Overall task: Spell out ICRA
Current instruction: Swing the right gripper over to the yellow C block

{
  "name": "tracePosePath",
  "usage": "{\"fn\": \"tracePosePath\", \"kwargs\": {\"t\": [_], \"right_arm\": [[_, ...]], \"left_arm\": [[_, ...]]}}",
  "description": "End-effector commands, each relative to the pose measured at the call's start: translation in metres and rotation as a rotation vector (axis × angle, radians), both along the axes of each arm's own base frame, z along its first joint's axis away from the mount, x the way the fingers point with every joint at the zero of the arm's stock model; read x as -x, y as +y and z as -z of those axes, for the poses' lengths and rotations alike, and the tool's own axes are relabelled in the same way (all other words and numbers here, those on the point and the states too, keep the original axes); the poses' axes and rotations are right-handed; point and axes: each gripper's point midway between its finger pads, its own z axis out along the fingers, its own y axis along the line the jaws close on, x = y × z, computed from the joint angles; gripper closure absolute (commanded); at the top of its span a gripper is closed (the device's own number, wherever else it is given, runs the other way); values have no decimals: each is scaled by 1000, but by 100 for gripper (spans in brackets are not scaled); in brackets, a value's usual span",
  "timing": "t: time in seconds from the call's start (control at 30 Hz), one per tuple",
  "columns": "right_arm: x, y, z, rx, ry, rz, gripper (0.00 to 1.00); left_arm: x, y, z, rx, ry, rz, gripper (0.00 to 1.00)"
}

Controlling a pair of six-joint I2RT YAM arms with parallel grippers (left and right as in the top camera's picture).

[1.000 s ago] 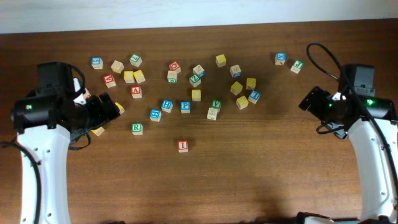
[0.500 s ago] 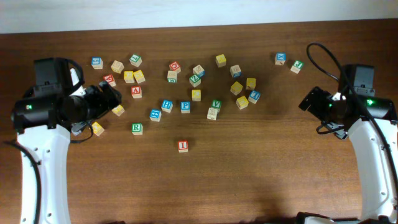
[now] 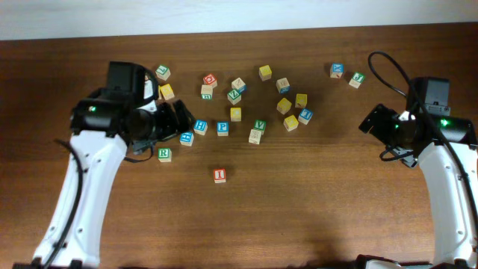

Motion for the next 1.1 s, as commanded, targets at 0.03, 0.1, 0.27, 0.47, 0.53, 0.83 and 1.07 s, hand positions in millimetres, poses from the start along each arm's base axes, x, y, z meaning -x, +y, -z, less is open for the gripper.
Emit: {"fn": "tracePosePath", "kwargs": {"t": [0.03,0.1,0.27,0.47,0.53,0.83,1.07], "right_arm": [[-4,-1,-6,-1,-18,10,2],[-4,-2,-6,-1,-19,10,2],[-4,-1,-6,-1,-18,10,2],[-4,-2,-6,-1,-19,10,2],[-4,-2,-6,-1,-19,10,2],[-31,69,-32,-371,-189,-189,2],[-60,229,-73,-380,-413,-713,2]], "left_arm": [[-2,7,-2,-18,-8,-9,0],[-1,26,-18,-17,-38,-62,0],[21,110,-44,-98,-78,-312,0],[22,118,-41,-142,-81,-281,1],[37,150,-36,-248,-20,-412,1],[78,182,-25,-233,134,-609,1],[78,182,-25,-233,134,-609,1]]}}
